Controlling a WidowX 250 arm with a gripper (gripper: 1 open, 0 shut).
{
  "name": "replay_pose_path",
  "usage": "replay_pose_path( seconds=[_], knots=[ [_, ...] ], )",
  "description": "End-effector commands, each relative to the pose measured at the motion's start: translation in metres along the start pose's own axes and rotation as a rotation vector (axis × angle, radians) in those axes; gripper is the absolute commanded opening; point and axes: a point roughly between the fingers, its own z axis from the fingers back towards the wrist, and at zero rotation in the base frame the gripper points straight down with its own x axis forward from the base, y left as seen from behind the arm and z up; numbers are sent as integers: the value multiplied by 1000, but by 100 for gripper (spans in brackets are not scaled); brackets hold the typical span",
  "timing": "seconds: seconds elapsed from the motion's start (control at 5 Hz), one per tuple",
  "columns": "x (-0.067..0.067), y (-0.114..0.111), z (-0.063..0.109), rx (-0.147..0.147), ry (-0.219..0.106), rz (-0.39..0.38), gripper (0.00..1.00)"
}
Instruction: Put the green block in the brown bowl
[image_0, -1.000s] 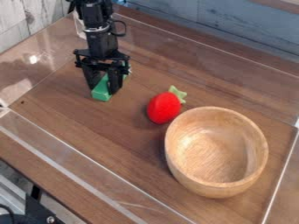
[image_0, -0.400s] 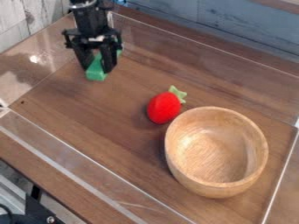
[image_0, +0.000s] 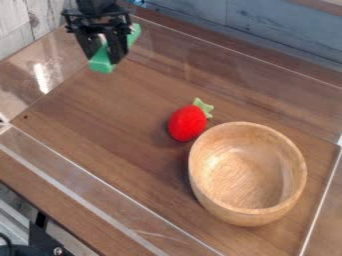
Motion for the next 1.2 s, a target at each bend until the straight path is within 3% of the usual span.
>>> replay_pose_path(
  seconds=[0.0, 0.2, 0.6, 1.0],
  knots=[
    [6, -18, 29, 16, -76, -86, 0],
    [8, -37, 32, 5, -80, -155, 0],
    [-9, -78, 32, -11, -88, -197, 0],
    [-22, -108, 29, -32, -63, -237, 0]
  ],
)
